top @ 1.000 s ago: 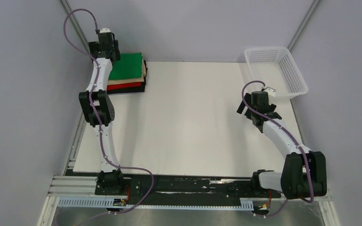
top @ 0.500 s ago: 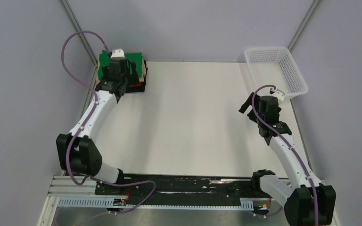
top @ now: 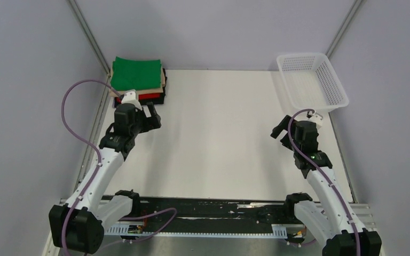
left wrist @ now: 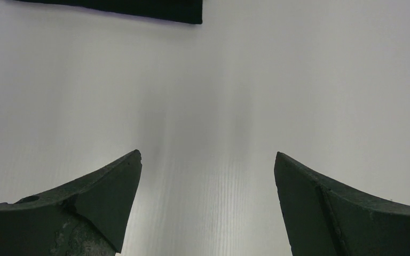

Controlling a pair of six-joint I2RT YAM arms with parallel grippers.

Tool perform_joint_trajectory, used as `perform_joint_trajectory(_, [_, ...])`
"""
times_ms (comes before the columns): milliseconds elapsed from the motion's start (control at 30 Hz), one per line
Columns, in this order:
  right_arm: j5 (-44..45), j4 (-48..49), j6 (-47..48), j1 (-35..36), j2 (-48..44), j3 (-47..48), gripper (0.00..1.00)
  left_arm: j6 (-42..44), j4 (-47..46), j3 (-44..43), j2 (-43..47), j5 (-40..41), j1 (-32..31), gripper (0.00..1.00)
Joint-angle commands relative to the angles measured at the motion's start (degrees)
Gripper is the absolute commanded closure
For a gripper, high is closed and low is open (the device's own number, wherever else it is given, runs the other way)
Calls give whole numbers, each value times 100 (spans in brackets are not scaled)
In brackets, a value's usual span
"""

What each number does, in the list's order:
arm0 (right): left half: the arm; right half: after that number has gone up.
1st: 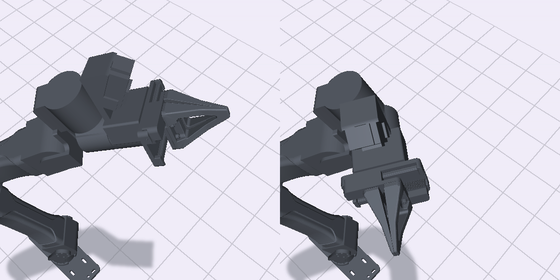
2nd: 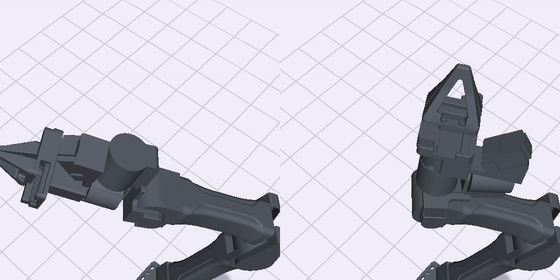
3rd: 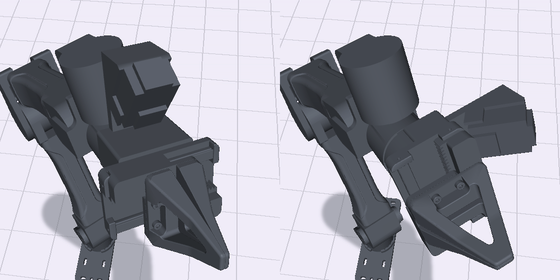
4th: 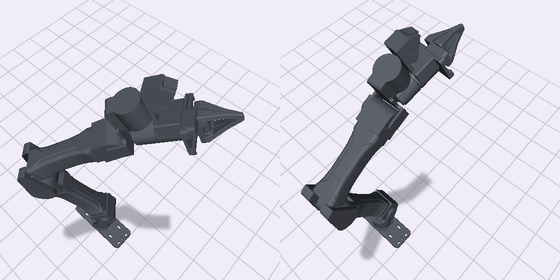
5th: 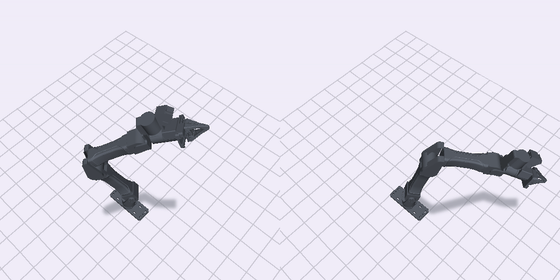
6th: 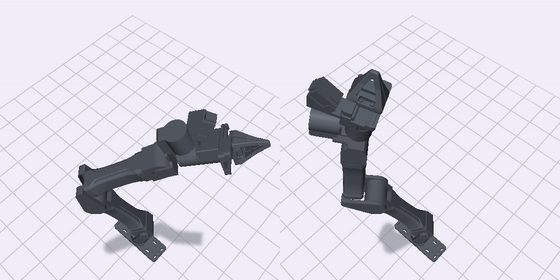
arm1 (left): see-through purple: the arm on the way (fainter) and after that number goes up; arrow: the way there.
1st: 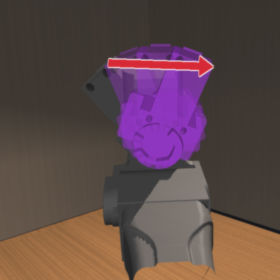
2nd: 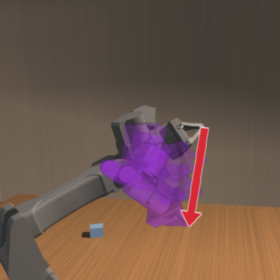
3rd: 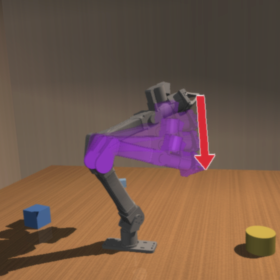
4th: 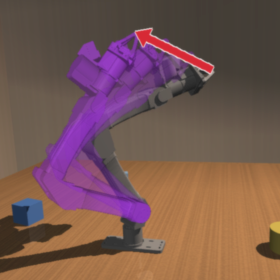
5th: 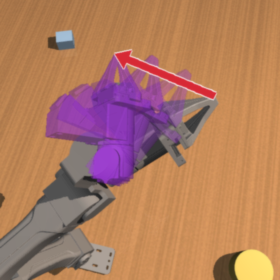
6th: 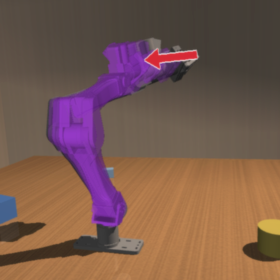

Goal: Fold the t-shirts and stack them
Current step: Reset both arms

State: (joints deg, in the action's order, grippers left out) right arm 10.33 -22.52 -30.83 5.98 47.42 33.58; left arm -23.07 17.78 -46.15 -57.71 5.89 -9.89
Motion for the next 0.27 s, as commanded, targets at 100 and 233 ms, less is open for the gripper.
perform_joint_trajectory(100, [-9, 267, -138, 44, -258, -122, 0, 25, -432, 307, 295, -551, -13, 0])
perform_joint_trajectory(233, [-30, 306, -232, 40, -333, -122, 0, 96, -406, 376, 399, -523, -13, 0])
